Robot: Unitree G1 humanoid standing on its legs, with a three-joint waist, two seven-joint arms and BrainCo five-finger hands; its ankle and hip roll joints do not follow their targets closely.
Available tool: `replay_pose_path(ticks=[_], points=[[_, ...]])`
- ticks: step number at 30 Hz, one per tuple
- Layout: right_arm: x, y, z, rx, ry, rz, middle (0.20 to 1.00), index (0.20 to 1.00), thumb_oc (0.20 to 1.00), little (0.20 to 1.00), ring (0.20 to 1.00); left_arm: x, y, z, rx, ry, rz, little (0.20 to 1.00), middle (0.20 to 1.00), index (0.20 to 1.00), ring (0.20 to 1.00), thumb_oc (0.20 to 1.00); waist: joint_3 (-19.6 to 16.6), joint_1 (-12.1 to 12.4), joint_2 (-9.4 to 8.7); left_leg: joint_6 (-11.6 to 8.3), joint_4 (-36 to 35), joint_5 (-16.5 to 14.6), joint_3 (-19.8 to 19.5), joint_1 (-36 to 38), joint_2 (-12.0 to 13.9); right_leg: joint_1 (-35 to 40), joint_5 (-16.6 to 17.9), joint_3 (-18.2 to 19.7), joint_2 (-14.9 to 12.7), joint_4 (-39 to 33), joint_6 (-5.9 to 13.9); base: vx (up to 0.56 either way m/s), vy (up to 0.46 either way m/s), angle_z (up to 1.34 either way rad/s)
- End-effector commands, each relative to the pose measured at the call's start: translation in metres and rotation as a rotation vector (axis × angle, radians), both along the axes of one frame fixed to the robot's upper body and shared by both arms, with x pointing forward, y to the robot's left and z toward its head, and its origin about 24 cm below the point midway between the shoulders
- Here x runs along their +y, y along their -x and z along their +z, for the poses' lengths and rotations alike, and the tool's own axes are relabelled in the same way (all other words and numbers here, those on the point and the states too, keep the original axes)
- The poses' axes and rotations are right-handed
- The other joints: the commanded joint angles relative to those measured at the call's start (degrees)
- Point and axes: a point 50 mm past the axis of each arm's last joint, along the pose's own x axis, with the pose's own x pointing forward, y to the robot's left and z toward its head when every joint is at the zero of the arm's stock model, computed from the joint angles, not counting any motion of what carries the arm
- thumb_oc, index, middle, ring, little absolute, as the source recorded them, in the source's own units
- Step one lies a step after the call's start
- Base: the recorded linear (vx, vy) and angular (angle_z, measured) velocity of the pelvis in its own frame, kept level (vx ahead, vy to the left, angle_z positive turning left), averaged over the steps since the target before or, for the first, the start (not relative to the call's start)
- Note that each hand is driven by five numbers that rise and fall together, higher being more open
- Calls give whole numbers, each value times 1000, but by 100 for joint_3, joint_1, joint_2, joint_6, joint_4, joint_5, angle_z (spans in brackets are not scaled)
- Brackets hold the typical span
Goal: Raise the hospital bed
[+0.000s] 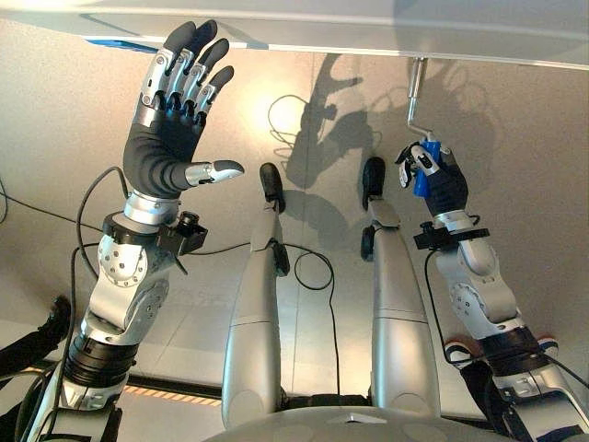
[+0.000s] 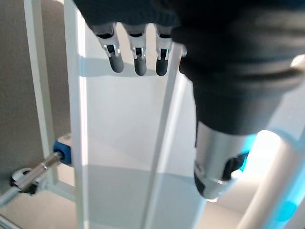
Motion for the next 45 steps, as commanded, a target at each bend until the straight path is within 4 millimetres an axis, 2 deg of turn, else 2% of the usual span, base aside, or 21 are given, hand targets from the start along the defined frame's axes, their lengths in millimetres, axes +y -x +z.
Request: replay_pose_path(ticks=[1,5,9,15,17,19,21,22,24,26,27,29,33,34,35,36,37,39,43,45], points=[[-70,11,68,-381,-204,-341,200,200,200,200,200,2,18,19,-138,33,-47,1000,1000,1000,1000,1000,-80,-114,-94,172,659,-849,150,235,-189,460,459,-95,202,-817,346,0,0,0],[-105,-8,42,-189,-150,-536,200,200,200,200,200,0,16,20,-137,27,-50,1000,1000,1000,1000,1000,-80,-48,-60,163,638,-845,135,241,-188,462,461,-112,202,-828,342,0,0,0],[-133,-29,17,56,0,-693,200,200,200,200,200,-6,17,21,-129,-23,-81,1000,1000,1000,1000,1000,-80,65,-2,140,624,-823,125,233,-180,467,471,-133,189,-859,340,0,0,0],[-155,-52,0,338,235,-731,200,200,200,200,200,-19,14,22,-117,-108,-140,1000,1000,1000,1000,1000,-80,203,55,115,598,-778,119,214,-172,470,496,-183,172,-876,328,0,0,0],[-163,-54,-12,475,358,-730,200,200,200,200,200,-23,14,23,-119,-127,-158,1000,1000,1000,1000,1000,-80,270,95,113,618,-764,108,190,-178,464,505,-197,161,-877,330,0,0,0],[-165,-58,-15,557,421,-722,200,200,200,200,200,-28,12,22,-111,-139,-185,1000,1000,1000,1000,1000,-80,326,160,113,630,-757,98,178,-184,458,488,-216,152,-866,326,0,0,0],[-166,-59,-15,575,409,-730,200,200,200,200,200,-29,12,22,-108,-144,-191,1000,1000,1000,1000,1000,-80,343,191,114,632,-761,92,175,-187,457,479,-218,150,-859,325,0,0,0],[-164,-62,-20,633,482,-717,200,200,200,200,200,-32,11,23,-112,-146,-201,1000,1000,1000,1000,1000,-80,403,228,125,632,-759,86,178,-199,460,474,-222,144,-849,320,0,0,0],[-154,-68,-22,665,606,-689,200,200,200,200,200,-34,10,25,-119,-148,-204,1000,1000,1000,1000,1000,-80,447,262,128,654,-752,86,151,-207,439,469,-229,137,-825,315,0,0,0],[-137,-77,-27,673,655,-629,200,200,200,200,200,-36,9,25,-117,-138,-205,1000,1000,1000,1000,1000,-80,479,290,140,683,-762,76,135,-219,419,466,-227,139,-804,306,0,0,0],[-136,-77,-27,673,656,-629,200,200,200,200,200,-36,9,25,-117,-138,-205,1000,1000,1000,1000,1000,-80,476,290,140,685,-763,76,132,-219,416,465,-227,139,-802,306,0,0,0],[-103,-91,-34,678,838,-531,200,200,200,200,200,-39,7,25,-115,-121,-205,1000,1000,1000,1000,1000,-80,510,305,157,705,-770,79,94,-232,387,479,-219,143,-796,296,0,0,0],[-47,-106,-47,647,925,-377,200,200,200,200,200,-42,4,25,-108,-82,-192,1000,1000,1000,1000,1000,-80,550,310,177,732,-773,71,53,-249,351,489,-214,145,-793,292,4,5,-2],[-47,-106,-47,646,926,-376,200,200,200,200,200,-42,4,25,-108,-82,-191,1000,1000,1000,1000,1000,-80,544,307,177,732,-773,71,53,-250,351,488,-214,144,-793,292,5,12,-4],[-21,-110,-52,627,924,-311,200,200,200,200,200,-43,3,25,-104,-62,-188,1000,1000,1000,1000,1000,-80,551,312,182,742,-775,64,42,-252,342,484,-215,145,-780,286,4,9,-4],[-6,-110,-57,625,931,-269,200,200,200,200,200,-43,2,25,-101,-49,-182,1000,1000,1000,1000,1000,-80,552,307,183,743,-775,69,42,-255,343,482,-218,144,-777,284,0,0,0],[-6,-110,-57,625,931,-269,200,200,200,200,200,-43,2,25,-100,-49,-182,1000,1000,1000,1000,1000,-80,551,306,183,743,-775,69,42,-256,343,482,-217,143,-777,284,0,0,0],[38,-111,-62,557,992,-158,200,200,200,200,200,-40,1,24,-95,-18,-154,1000,1000,1000,1000,1000,-80,552,297,185,762,-776,62,15,-265,339,480,-219,141,-773,280,3,17,1],[80,-103,-75,526,961,-29,200,200,200,200,200,-39,1,24,-84,23,-145,1000,1000,1000,1000,1000,-80,535,277,194,782,-793,67,11,-266,345,500,-219,128,-782,287,4,17,-1],[94,-100,-77,512,958,10,200,200,200,200,200,-40,0,24,-82,33,-142,1000,1000,1000,1000,1000,-80,536,268,200,782,-803,76,22,-269,359,510,-217,120,-790,290,6,36,-2]])
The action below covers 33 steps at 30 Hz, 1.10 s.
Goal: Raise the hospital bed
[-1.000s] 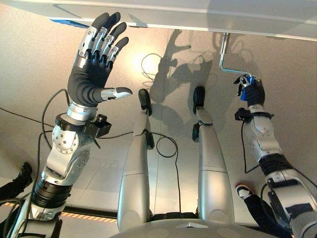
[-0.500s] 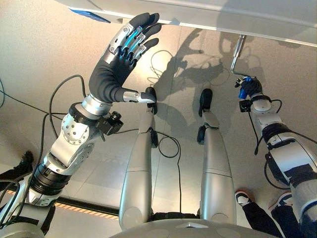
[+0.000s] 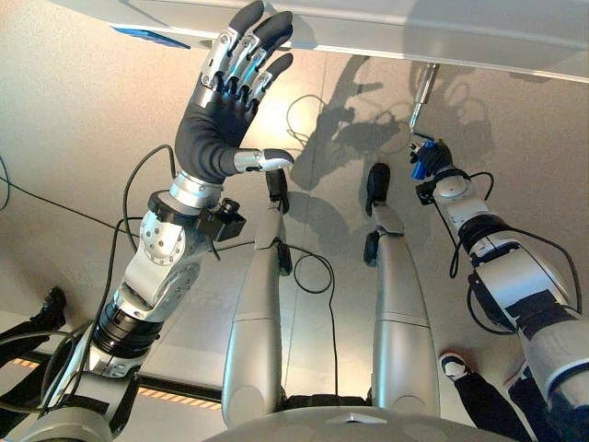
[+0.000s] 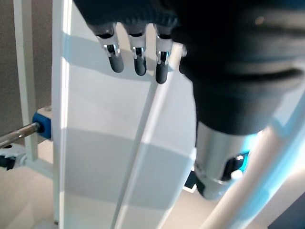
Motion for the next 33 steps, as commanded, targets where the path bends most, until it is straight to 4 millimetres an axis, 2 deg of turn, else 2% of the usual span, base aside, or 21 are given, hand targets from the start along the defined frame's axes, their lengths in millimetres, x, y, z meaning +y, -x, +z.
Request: replay_pose_path(ticks=[1,7,12,16,19,20,21,22,23,26,29,31,32,33], points=[[138,18,-54,150,60,482,200,200,200,200,200,1,13,10,-90,24,8,1000,1000,1000,1000,1000,-45,55,283,206,766,-847,104,-44,-326,290,447,-208,64,-773,340,1,33,-2],[174,29,-56,147,98,632,200,200,200,200,200,3,14,11,-93,37,19,1000,1000,1000,1000,1000,-45,66,274,216,754,-847,108,-32,-344,315,473,-197,54,-821,350,0,0,0],[202,39,-44,84,57,788,200,200,200,200,200,3,15,9,-97,34,15,1000,1000,1000,1000,1000,-45,77,283,217,754,-846,117,-31,-349,317,484,-180,48,-834,349,0,0,0],[207,42,-35,39,-11,837,200,200,200,200,200,2,17,7,-101,29,-5,1000,1000,1000,1000,1000,-45,90,304,211,726,-830,140,-1,-356,338,498,-168,46,-861,360,0,0,0],[201,42,-35,35,-55,826,200,200,200,200,200,0,17,4,-94,14,-20,1000,1000,1000,1000,1000,-45,97,328,211,719,-821,144,35,-352,364,502,-167,40,-865,358,0,0,0],[198,41,-36,39,-72,815,429,429,429,429,429,1,17,3,-91,11,-23,1000,1000,1000,1000,1000,-45,95,331,208,712,-814,149,58,-348,388,505,-168,39,-876,361,0,0,0],[193,41,-37,41,-96,794,1000,1000,1000,1000,1000,0,16,2,-85,10,-26,1000,1000,1000,1000,1000,-45,85,327,204,703,-809,157,83,-344,414,508,-174,33,-891,362,0,0,0],[193,41,-37,41,-96,794,1000,1000,1000,1000,1000,0,16,2,-85,10,-26,1000,1000,1000,1000,1000,-45,85,327,204,703,-809,157,84,-344,414,508,-174,33,-891,362,0,0,0],[182,39,-40,36,-150,746,1000,1000,1000,1000,1000,1,11,-5,-45,4,-18,1000,1000,1000,1000,1000,-45,51,304,195,663,-799,177,169,-338,489,530,-165,36,-926,374,0,0,0],[167,40,-47,49,-160,704,1000,1000,1000,1000,1000,2,0,-23,46,-31,5,1000,1000,1000,1000,1000,-45,-9,243,197,648,-795,186,298,-330,631,540,-185,41,-969,373,0,0,0],[143,39,-53,49,-197,612,1000,1000,1000,1000,1000,8,-18,-60,230,-41,60,1000,1000,1000,1000,1000,-45,-82,193,190,611,-783,181,509,-320,840,547,-212,33,-990,376,0,0,0],[114,40,-61,43,-249,495,1000,1000,1000,1000,1000,17,-32,-98,383,-113,159,1000,1000,1000,1000,1000,-45,-136,135,176,562,-766,176,722,-317,1083,532,-236,31,-1031,378,-11,-6,2],[114,40,-61,44,-249,494,1000,1000,1000,1000,1000,16,-32,-98,383,-113,158,1000,1000,1000,1000,1000,-45,-132,138,176,557,-766,175,731,-317,1092,532,-238,31,-1036,378,-14,-12,6],[103,42,-67,55,-265,456,1000,1000,1000,1000,1000,20,-35,-113,437,-153,186,1000,1000,1000,1000,1000,-45,-150,115,176,558,-772,175,818,-313,1171,526,-248,25,-1035,379,-14,-24,16]])
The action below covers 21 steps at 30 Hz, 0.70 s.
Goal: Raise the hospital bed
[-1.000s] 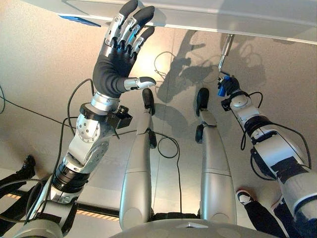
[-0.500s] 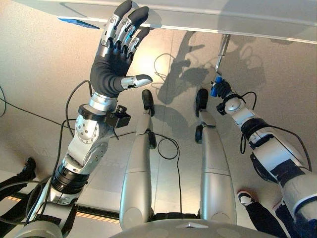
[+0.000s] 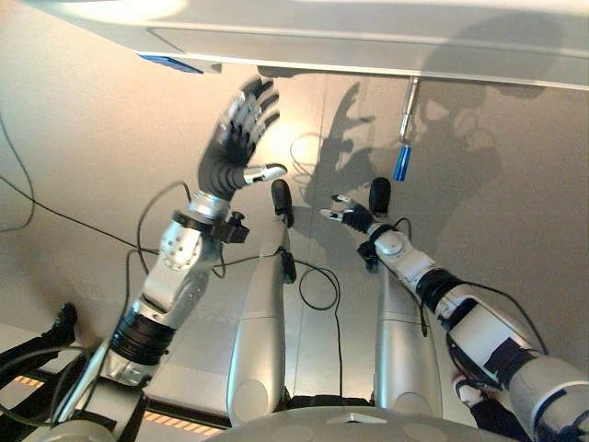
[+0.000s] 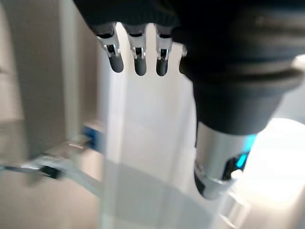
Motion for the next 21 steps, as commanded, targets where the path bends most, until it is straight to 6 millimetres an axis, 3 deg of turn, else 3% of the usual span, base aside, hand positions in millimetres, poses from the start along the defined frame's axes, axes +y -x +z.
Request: replay_pose_path(ticks=[1,3,4,5,6,8,14,16,17,21], points=[[-27,0,2,-31,-96,-123,1000,1000,1000,1000,1000,11,2,-46,137,-130,75,1000,1000,1000,1000,1000,-13,-187,-154,234,703,-781,146,266,-378,749,550,-250,-20,-1061,407,-8,-31,14],[-45,7,-7,-12,-106,-191,1000,1000,1000,1000,1000,20,2,-82,270,-186,142,1000,1000,1000,1000,1000,-13,-210,-178,231,655,-778,123,490,-385,978,530,-291,-32,-1077,417,-6,-18,5],[-45,7,-7,-12,-106,-191,1000,1000,1000,1000,1000,19,2,-82,270,-186,142,1000,1000,1000,1000,1000,-13,-210,-175,231,653,-777,121,493,-385,982,530,-293,-33,-1079,417,15,-38,12],[-72,19,-23,38,-120,-307,1000,1000,1000,1000,1000,27,5,-111,372,-265,203,1000,1000,1000,1000,1000,-13,-231,-196,218,559,-776,73,827,-394,1313,474,-346,-44,-1104,431,19,-26,18],[-72,19,-24,38,-120,-307,1000,1000,1000,1000,1000,27,5,-111,373,-265,203,1000,1000,1000,1000,1000,-13,-231,-194,218,555,-775,72,831,-394,1318,474,-347,-45,-1107,431,43,-44,21],[-102,38,-43,88,-143,-453,1000,1000,1000,1000,1000,39,17,-150,530,-325,273,1000,1000,1000,1000,1000,-13,-261,-255,215,445,-785,15,1281,-398,1780,427,-422,-54,-1154,439,50,-34,14],[-147,83,-78,220,-163,-667,1000,1000,1000,1000,1000,64,48,-204,809,-438,362,1000,1000,1000,1000,1000,-16,-344,-426,194,179,-811,-40,2282,-355,2817,342,-530,6,-1360,456,54,-45,5],[-155,108,-97,299,-174,-726,1000,1000,1000,1000,1000,74,66,-222,918,-484,385,1000,1000,1000,1000,1000,-340,-353,-536,170,46,-837,-68,2658,-314,3237,306,-565,50,-1526,468,138,-71,9],[-155,108,-97,299,-174,-727,1000,1000,1000,1000,1000,74,66,-223,919,-484,385,1000,1000,1000,1000,1000,-337,-351,-535,170,40,-836,-68,2668,-313,3248,307,-566,51,-1532,468,138,-60,1],[-161,144,-122,416,-185,-795,1000,1000,1000,1000,1000,81,87,-236,993,-536,375,1000,1000,1000,1000,1000,-821,-342,-631,128,-250,-817,-80,3206,-240,3813,302,-627,99,-1825,492,124,-42,-6]])
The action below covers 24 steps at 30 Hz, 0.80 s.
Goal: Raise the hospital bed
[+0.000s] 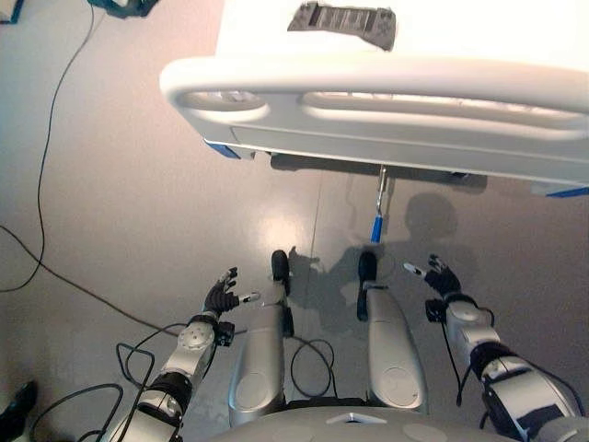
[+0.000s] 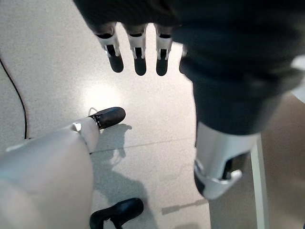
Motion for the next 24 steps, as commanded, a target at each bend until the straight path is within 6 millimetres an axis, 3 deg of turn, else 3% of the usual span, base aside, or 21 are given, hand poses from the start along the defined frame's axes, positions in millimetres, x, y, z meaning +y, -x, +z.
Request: replay_pose_path(ticks=[1,3,12,19,24], points=[[-4,19,-10,31,-47,-55,1000,1000,1000,1000,1000,12,8,-3,33,-63,-29,1000,1000,1000,1000,1000,-397,-31,-254,121,444,-662,179,433,-307,765,549,-156,74,-1009,399,96,-41,-2],[0,42,-25,117,-61,-54,1000,1000,1000,1000,1000,14,19,-9,74,-58,-10,1000,1000,1000,1000,1000,-727,-46,-291,98,257,-642,195,815,-258,1132,567,-177,109,-1213,413,98,-33,-5],[13,86,-49,267,-111,-70,1000,1000,1000,1000,1000,15,52,-29,211,-64,48,1000,1000,1000,1000,1000,-1585,-57,-403,93,-401,-629,340,1870,-199,2117,687,-163,159,-1883,465,84,-15,-4],[16,114,-60,360,-125,-87,1000,1000,1000,1000,1000,14,67,-36,269,-79,36,1000,1000,1000,1000,1000,-1897,-50,-444,109,-619,-684,415,2350,-188,2632,693,-203,162,-2160,459,41,-5,-3],[18,116,-62,386,-119,-78,1000,1000,1000,1000,1000,15,74,-40,308,-85,43,1000,1000,1000,1000,1000,-2023,-47,-462,93,-685,-656,412,2409,-175,2714,753,-211,163,-2289,439,0,0,0]])
